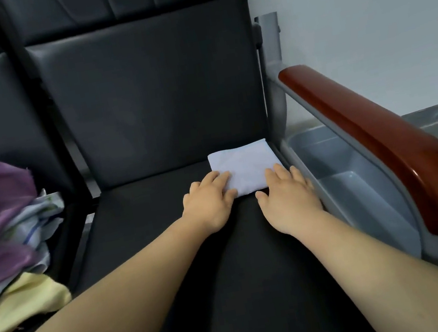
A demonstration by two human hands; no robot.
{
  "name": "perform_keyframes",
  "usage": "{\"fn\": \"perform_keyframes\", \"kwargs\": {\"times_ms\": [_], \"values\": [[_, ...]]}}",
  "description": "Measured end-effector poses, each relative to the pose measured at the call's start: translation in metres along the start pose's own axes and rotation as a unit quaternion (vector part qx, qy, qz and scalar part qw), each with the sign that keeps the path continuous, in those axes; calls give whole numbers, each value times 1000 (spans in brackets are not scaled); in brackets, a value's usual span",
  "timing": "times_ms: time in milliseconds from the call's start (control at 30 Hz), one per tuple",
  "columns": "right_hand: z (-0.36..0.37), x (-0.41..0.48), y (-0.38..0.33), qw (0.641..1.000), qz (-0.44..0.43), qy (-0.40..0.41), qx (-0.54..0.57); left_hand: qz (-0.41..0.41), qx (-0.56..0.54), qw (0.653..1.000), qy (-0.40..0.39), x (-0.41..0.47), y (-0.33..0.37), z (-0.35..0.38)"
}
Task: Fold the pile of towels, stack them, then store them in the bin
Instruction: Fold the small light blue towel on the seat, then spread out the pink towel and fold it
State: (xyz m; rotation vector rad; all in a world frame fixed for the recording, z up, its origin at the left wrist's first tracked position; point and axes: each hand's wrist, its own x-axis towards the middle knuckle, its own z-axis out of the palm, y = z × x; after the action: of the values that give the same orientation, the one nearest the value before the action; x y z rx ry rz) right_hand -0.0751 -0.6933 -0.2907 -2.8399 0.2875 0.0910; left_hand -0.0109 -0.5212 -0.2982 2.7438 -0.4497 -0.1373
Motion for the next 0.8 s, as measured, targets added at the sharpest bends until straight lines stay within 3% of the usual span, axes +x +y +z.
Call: {"fn": "perform_keyframes", "kwargs": {"times_ms": [133,333,533,800], "values": [[-2,-27,-36,998,-60,13,-19,-28,-42,999,5,-46,-42,-27],[8,-71,-118,983,-177,-54,20,-83,-23,996,32,-125,-134,-95],[9,-81,-249,957,-255,-98,98,-153,-39,966,204,-190,-209,-183],[2,-62,-421,935,-281,-108,188,-222,-50,909,351,-228,-295,-249]]}}
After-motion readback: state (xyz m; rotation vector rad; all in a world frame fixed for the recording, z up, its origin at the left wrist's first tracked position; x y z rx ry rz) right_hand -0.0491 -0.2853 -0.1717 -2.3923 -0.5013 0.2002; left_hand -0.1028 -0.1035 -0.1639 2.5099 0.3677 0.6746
